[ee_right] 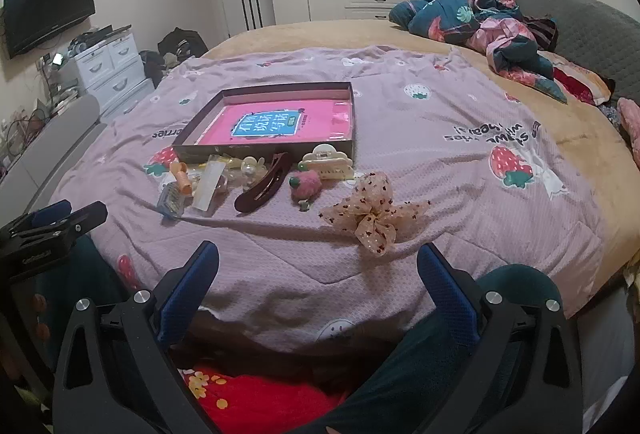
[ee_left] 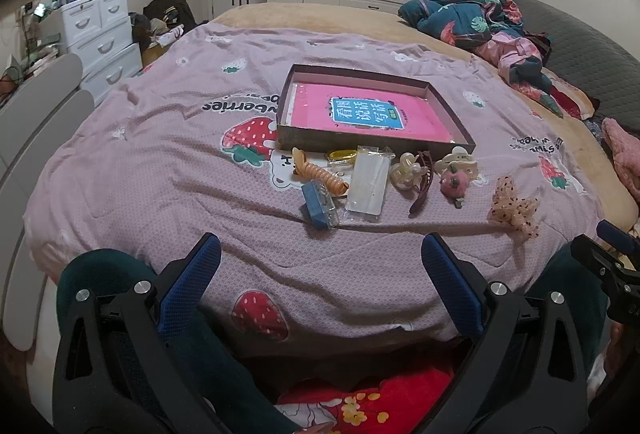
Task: Organize jewelry
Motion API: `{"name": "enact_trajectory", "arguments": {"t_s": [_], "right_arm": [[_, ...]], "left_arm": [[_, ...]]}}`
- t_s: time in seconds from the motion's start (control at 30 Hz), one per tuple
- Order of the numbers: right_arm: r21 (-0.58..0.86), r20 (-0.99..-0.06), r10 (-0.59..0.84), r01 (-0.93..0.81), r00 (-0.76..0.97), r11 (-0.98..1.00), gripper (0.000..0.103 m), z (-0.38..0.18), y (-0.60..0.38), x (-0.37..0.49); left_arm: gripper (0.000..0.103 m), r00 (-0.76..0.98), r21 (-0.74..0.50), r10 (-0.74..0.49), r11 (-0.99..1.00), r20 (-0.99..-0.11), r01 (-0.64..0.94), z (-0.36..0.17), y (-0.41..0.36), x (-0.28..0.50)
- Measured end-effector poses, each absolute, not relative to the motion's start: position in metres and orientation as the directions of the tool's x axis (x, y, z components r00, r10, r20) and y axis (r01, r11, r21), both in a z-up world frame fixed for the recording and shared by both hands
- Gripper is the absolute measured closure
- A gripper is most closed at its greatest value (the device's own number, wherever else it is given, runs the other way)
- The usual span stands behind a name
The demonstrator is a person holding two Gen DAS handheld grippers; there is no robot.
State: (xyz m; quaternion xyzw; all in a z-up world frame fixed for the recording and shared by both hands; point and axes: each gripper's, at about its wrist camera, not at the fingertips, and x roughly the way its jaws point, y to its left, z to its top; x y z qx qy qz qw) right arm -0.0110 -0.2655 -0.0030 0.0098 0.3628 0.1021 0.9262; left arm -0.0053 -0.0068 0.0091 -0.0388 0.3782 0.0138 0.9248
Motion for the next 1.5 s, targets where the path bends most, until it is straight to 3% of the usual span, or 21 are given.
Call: {"name": "enact_trajectory", "arguments": {"t_s": [1.5], "right_arm": [[0.079,-0.661,0.194,-0.190,0.724,0.979,0.004,0.0016,-0.2615,-0.0113]], "left_arm": [[0.009,0.714,-0.059,-0.001,0.997,-0.700,-0.056,0.0086,-0.0067,-0.0070]]}}
